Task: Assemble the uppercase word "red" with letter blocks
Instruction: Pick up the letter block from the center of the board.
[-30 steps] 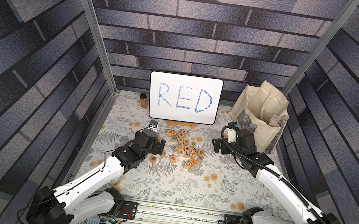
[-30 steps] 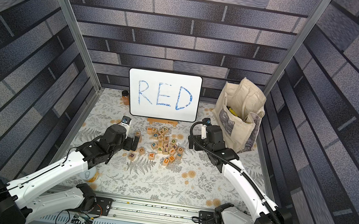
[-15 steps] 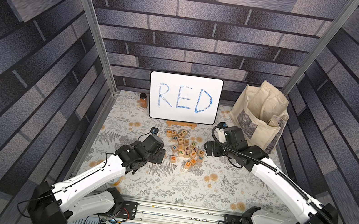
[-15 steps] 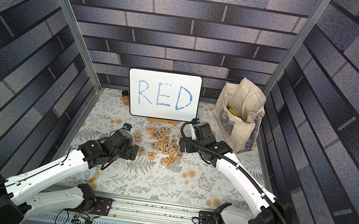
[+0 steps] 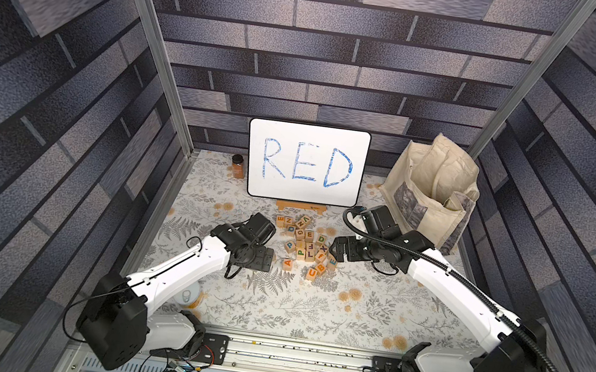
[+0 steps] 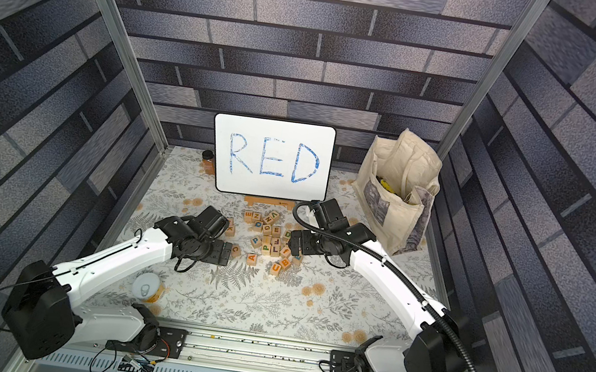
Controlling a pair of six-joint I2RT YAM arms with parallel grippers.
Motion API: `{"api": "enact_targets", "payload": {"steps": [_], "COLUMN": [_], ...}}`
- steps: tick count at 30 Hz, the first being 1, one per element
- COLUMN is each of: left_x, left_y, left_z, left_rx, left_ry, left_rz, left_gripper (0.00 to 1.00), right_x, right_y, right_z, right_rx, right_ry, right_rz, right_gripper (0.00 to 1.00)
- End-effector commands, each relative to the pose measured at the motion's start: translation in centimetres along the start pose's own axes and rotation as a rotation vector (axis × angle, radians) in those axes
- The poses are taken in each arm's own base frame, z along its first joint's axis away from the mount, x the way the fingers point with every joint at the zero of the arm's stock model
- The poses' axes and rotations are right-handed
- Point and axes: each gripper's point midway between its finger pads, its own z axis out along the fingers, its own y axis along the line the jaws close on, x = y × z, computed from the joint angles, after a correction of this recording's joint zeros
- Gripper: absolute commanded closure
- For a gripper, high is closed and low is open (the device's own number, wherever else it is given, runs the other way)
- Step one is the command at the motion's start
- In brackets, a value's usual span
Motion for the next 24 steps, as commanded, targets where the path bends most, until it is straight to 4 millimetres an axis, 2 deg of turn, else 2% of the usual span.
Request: {"api": "enact_targets", "payload": {"steps": [1, 6, 15, 18, 21, 24], "left_x": [0.1, -0.3, -1.1, -1.2, -1.3, -1.2], "left_y": [-0.5, -1.3, -0.6, -0.6, -0.7, -0.6], "left_z": [-0.2, 0.3, 1.1, 1.4, 1.9, 2.6], "left_rx": [0.021, 0.073, 0.089, 0.097, 0.097, 0.081], "left_ry": [0.083, 0.111, 0.101, 0.102, 0.108, 0.124], "left_rz": [-0.018, 0.036, 0.045, 0.054, 0.066, 0.085], "left_gripper": [0.00, 0.00, 0.00, 0.01, 0.07, 0.19], "right_x": [0.8, 0.9, 0.4, 0.1, -0.2, -0.3], "right_y": [1.6, 3.2, 5.0, 6.3, 7.7, 8.3], "right_z": [-1.0, -1.7, -2.2, -2.4, -2.7, -2.6], "right_rx": [-0.032, -0.070, -0.102, -0.154, -0.195, -0.203], "right_ry": [0.035, 0.039, 0.004, -0.001, -0.020, -0.027], "right_rz": [-0.015, -0.021, -0.032, -0.045, -0.072, -0.080], "right_gripper": [0.00, 0.00, 0.00, 0.00, 0.00, 0.00]}}
